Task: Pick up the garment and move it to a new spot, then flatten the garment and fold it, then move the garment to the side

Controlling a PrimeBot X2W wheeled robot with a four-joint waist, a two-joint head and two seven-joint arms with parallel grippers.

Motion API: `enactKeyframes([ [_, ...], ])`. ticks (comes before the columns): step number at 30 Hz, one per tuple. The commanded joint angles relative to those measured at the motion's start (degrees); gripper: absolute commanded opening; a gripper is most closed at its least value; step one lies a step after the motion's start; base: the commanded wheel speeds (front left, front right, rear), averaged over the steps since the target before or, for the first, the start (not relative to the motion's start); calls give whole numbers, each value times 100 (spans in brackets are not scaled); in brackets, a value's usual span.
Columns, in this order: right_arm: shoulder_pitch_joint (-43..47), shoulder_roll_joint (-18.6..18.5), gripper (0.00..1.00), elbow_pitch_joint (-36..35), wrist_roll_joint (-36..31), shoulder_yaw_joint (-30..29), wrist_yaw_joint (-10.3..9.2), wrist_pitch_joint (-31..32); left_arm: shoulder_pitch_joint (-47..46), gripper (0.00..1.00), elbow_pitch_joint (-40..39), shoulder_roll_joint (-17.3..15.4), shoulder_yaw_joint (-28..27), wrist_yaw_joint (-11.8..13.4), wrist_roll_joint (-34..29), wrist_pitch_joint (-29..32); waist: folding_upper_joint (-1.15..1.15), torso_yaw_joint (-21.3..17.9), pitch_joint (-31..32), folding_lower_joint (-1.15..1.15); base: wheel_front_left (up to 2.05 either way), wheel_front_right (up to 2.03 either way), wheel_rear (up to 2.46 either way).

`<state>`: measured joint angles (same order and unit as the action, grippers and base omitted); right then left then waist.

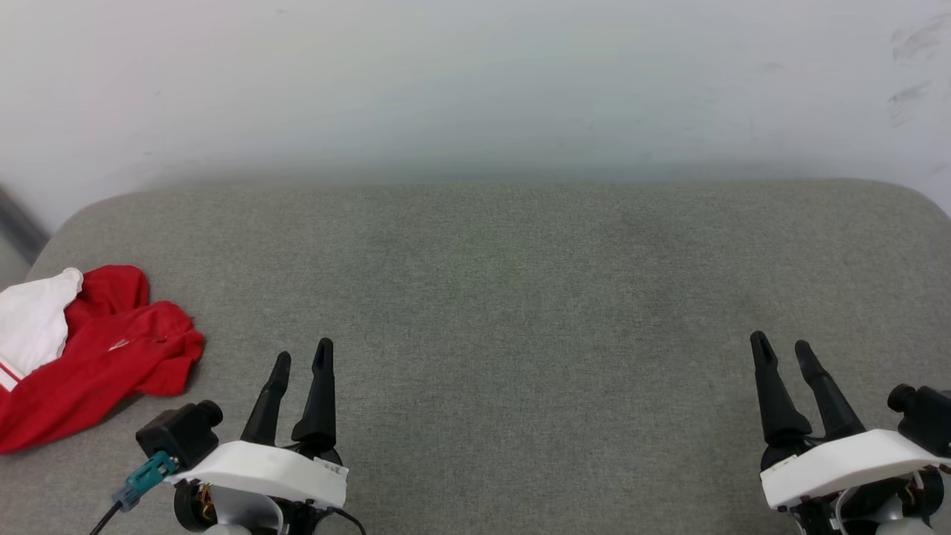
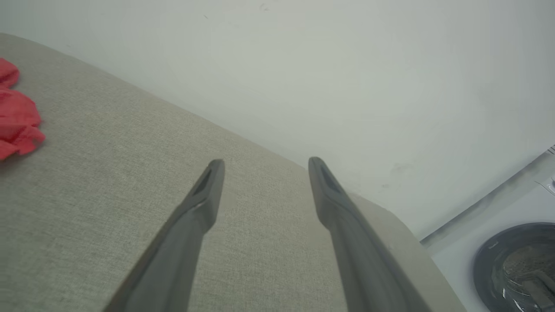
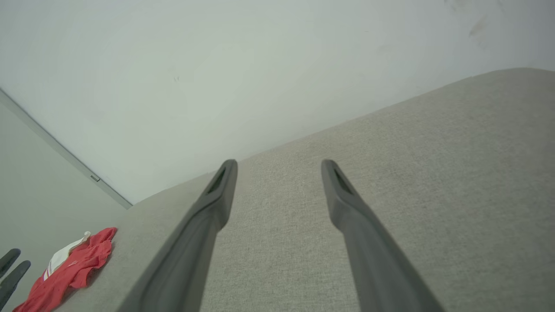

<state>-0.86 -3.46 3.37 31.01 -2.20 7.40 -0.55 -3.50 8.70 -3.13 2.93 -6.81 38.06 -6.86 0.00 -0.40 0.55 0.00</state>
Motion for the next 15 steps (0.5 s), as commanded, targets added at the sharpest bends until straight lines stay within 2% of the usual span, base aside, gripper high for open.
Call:
enactKeyframes([
  [1,-17,7,100,-100,-197,0,12,-49,2,100,-40,-29,1,18,-200,-56,0,1,0,0,0,0,0],
  [15,57,46,100,-146,-1136,-48,13,-194,-13,100,167,-63,90,144,-1233,-272,0,26,15,0,0,0,0],
])
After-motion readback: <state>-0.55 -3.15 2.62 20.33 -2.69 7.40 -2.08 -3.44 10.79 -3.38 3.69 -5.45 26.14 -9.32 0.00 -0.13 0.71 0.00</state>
